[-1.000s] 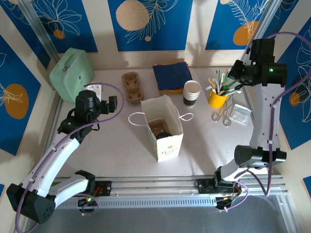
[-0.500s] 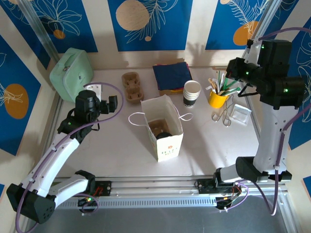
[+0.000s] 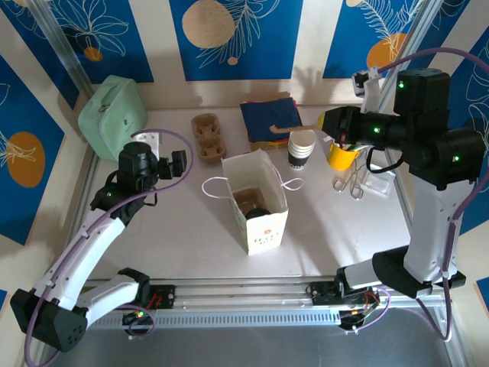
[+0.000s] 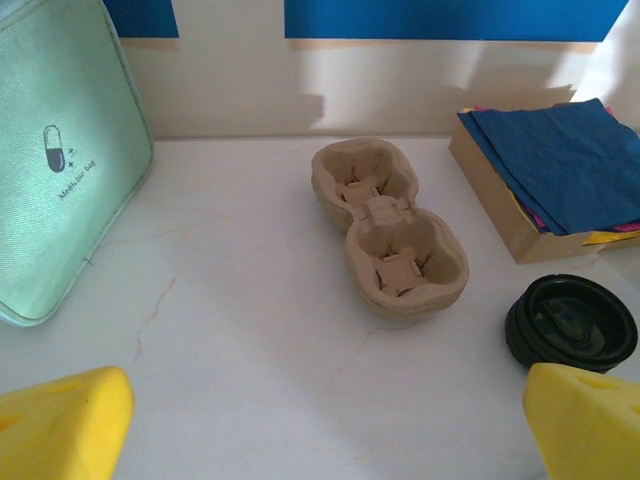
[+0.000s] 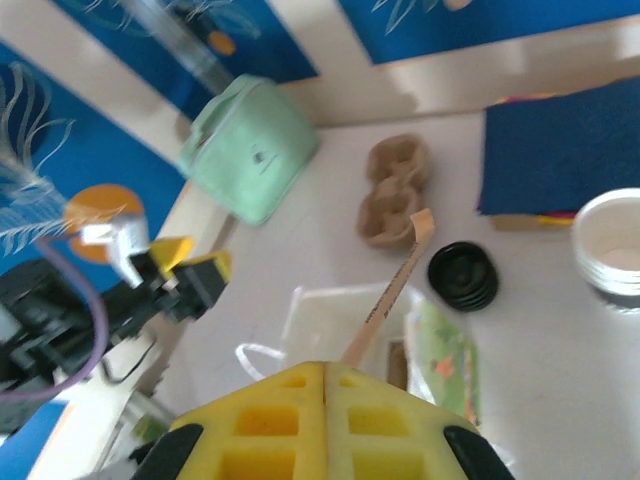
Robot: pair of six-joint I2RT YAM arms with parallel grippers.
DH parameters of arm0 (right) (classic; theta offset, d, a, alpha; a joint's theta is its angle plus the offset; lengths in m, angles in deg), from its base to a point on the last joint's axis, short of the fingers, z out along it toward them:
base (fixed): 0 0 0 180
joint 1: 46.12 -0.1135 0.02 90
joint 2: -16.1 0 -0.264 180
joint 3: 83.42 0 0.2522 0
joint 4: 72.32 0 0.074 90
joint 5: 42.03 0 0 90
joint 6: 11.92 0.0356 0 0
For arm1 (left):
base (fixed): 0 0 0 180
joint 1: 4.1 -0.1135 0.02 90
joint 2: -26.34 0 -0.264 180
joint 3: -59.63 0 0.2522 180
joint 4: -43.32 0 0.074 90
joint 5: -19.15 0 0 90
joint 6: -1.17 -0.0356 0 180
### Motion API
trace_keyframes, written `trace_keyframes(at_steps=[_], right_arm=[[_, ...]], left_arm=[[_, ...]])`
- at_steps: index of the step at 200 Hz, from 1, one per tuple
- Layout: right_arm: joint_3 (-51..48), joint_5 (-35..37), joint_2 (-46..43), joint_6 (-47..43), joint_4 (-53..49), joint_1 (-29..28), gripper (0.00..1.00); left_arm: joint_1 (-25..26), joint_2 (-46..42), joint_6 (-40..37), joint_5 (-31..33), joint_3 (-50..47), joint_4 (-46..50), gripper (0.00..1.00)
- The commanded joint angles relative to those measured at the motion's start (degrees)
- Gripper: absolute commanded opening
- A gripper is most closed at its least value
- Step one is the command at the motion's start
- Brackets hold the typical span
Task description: Pack the takeout coffee
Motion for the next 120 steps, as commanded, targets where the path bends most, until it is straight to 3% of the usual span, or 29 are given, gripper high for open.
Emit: trace_keyframes(at_steps=[1,66,120], right_arm=[[-1.3,-7.8,-1.4,-0.8,-4.2,-1.9,0.00],[-5.7,-3.6,-2.8,-2.0,-6.9,-8.7,0.00],[-17.9,0.0,-5.7,-0.5,1.6,-11.7,0.00]], left_arm=[[-0.9,0.2,1.5,-1.2,0.4,-1.6,0.99],[-0.9,-0.4,2.0,-1.2,0.3,-1.3,1.00],[-0.9,-0.9,2.5,-1.1,0.3,-0.7,0.99]])
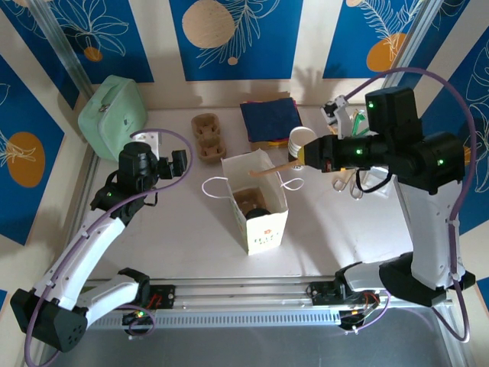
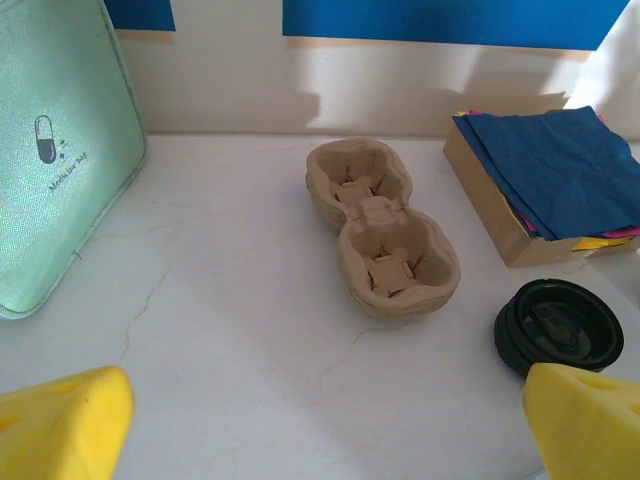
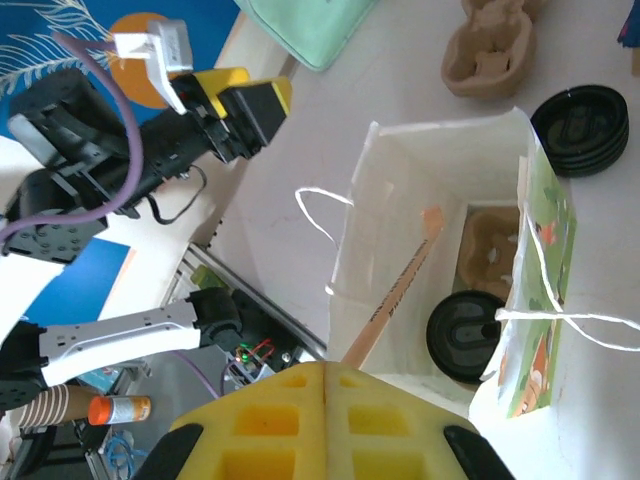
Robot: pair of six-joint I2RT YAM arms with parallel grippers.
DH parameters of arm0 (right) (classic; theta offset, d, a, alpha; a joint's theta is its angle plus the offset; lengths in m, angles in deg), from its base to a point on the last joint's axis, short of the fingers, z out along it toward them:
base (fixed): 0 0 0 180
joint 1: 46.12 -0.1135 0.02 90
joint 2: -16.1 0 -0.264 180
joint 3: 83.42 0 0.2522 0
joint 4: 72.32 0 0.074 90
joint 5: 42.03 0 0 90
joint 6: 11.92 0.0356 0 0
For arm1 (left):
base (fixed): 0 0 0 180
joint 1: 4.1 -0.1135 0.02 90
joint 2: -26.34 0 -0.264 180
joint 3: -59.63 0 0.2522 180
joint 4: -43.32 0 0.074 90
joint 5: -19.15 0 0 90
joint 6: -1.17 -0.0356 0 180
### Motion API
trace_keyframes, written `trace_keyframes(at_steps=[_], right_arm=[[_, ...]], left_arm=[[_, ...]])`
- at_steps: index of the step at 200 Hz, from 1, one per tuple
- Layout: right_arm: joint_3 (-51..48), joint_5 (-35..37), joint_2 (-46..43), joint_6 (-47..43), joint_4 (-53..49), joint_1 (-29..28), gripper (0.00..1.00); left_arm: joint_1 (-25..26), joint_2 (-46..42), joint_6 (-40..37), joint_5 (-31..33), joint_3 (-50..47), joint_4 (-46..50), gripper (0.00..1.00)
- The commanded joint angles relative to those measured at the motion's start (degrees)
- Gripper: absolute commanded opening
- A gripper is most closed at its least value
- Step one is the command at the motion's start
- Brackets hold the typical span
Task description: Pack the takeout coffee
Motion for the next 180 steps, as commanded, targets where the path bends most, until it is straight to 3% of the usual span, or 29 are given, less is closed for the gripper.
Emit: trace_keyframes(at_steps=[1,95,180], right_arm=[[-2.8,2.0,-0.3,0.3,3.4,-1.6,0.00],[-2.2,9.1,10.6,-1.0,3.8,-9.7,0.00],[10.5,15.1,28.3,-3.1,-1.8,-16.6,0.00]], left_arm=[[-0.9,-1.0,0.9,-0.8,0.2,-0.7,0.99],[-0.9,-2.5,1.4,0.1,-0.5,0.4,0.99],[-0.9,-3.3,1.3,0.3,-0.7,1.0,0.99]])
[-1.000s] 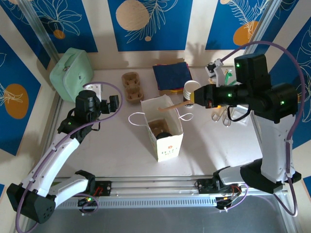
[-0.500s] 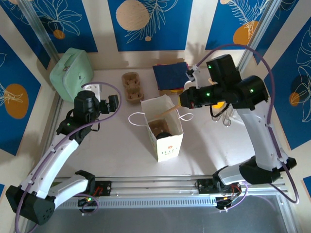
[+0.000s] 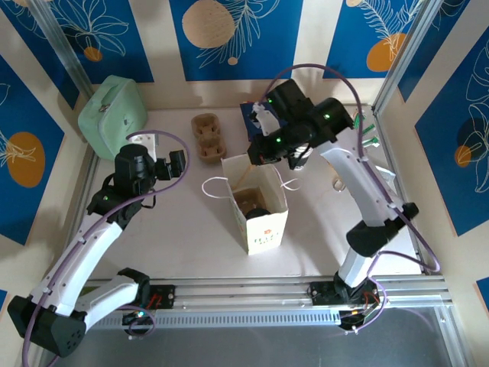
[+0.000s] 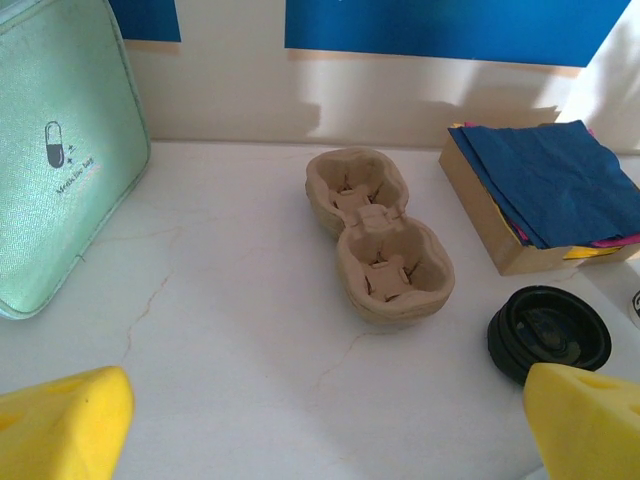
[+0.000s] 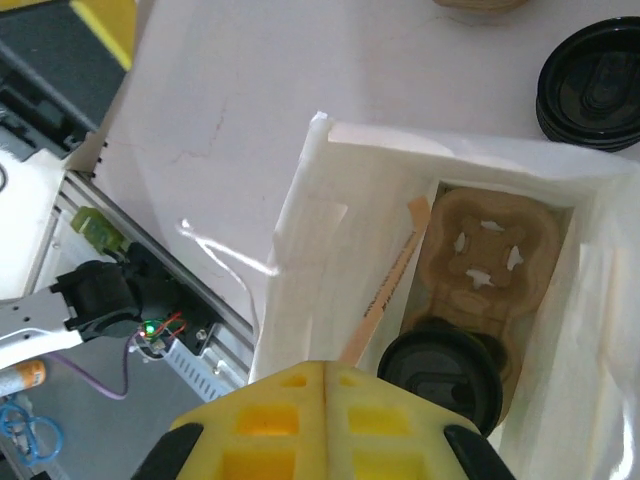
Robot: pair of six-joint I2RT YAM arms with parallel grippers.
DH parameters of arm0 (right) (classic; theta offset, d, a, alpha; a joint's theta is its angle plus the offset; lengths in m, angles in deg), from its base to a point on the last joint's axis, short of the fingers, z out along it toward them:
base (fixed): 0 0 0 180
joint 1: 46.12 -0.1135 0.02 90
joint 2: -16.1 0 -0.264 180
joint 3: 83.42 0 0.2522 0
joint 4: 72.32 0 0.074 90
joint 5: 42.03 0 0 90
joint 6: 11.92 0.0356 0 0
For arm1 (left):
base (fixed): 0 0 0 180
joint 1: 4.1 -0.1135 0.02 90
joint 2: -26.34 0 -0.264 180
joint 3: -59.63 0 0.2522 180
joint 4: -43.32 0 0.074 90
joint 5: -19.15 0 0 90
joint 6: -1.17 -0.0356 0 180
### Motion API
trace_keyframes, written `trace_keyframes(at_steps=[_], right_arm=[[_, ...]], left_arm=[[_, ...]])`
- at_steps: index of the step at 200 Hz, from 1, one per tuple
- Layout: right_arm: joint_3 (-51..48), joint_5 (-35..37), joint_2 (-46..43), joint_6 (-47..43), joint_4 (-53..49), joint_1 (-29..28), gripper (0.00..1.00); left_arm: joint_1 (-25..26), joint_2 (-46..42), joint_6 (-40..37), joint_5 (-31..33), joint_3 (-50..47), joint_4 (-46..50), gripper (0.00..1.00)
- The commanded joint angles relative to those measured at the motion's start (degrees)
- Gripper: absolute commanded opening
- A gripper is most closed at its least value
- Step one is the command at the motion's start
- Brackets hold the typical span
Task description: Pack the takeout coffee
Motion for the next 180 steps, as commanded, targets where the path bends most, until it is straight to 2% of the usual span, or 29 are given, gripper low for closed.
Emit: trace_keyframes(at_steps=[1,57,108,132,180], right_arm=[[3.5,2.2,3.4,-1.7,-3.7,-1.2,0.00],[10.4,5.2,10.5,-2.7,-5.6,-4.1,0.00],[18.2,10.3,12.2,-4.1,-7.8,-4.8,0.30],[20.3,12.4,11.4,-6.2,-6.8,-4.9,0.36],[20.3,22.6,10.1,-9.6,0.0,-2.1,0.42]], left_arm=[[-0.8,-1.2,0.8,0.3,-0.4,0.6,0.99],[-0.8,-1.5,0.1,0.7,0.1,1.6,0.99],[-0.9,-1.7,-0.6,1.2,0.9,2.2,0.99],[-0.9,-1.5,-0.8,0.9,1.1,2.3,0.99],[-0.9,-1.5,-0.3,0.5,1.1,2.5,0.99]])
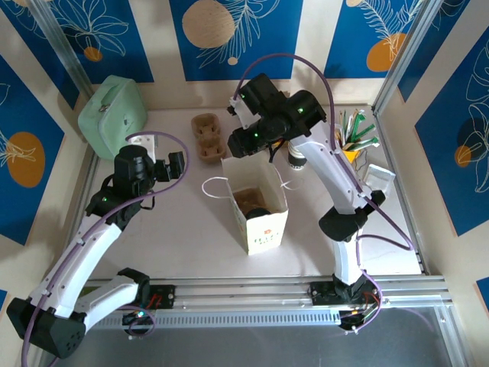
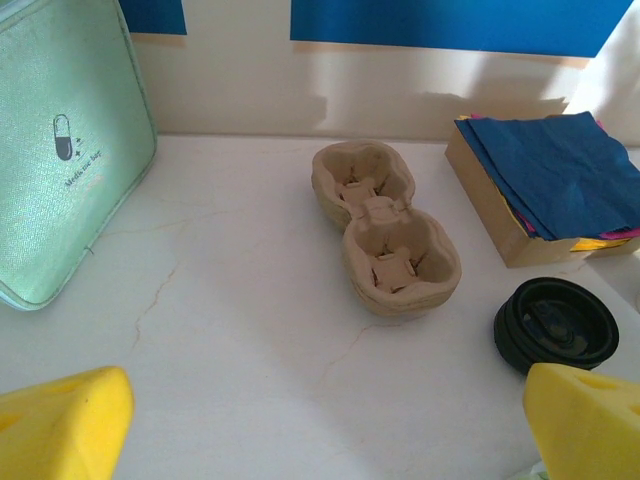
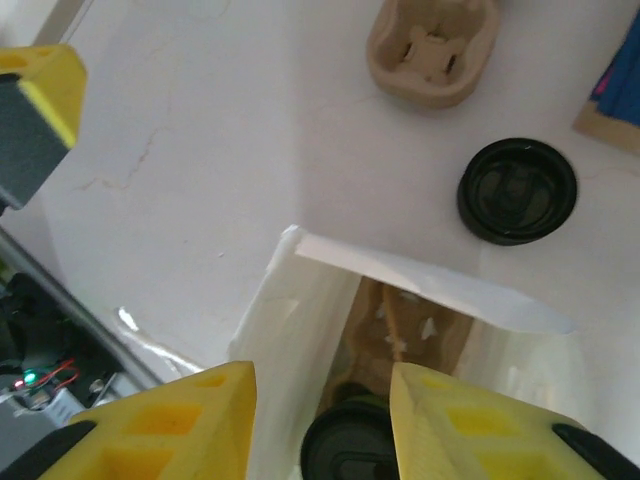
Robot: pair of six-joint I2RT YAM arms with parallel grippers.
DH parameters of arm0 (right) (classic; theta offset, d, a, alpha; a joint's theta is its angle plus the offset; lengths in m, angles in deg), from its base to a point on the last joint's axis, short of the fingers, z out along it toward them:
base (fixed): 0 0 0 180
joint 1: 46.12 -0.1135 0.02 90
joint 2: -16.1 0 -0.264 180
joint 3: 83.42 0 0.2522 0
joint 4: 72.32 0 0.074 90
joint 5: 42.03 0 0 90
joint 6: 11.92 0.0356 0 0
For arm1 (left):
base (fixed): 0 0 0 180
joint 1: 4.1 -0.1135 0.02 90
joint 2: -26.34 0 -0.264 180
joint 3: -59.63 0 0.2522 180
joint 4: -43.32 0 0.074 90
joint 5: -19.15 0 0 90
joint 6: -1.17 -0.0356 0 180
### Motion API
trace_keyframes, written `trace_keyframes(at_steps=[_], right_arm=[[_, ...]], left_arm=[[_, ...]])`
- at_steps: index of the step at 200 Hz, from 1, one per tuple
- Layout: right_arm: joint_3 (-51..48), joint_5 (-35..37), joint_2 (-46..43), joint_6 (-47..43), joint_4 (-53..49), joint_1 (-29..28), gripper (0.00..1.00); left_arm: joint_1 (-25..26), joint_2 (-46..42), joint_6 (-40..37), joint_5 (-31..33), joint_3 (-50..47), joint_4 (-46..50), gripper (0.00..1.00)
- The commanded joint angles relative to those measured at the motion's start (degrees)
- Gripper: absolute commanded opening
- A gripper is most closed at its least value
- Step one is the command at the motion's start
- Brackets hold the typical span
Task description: Pack the takeout coffee
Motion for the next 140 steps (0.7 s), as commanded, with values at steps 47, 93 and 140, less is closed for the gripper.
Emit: trace_keyframes(at_steps=[47,93,140], right_arm=[[-1.8,14.7,-0.1,-1.1,14.7,9.8,0.51],[3.8,9.3,9.7,3.9,18.5,20.8,0.51],[6.6,5.2,19.2,5.1,24.3,26.4,0.52]], left_arm=[[-0.9,-1.0,0.0,0.2,1.1,1.7,0.99],[-0.8,-0.6,0.2,0.3,1.6,2.4,0.99],[-0.9,0.0,0.3,0.9,2.0,3.6,0.99]])
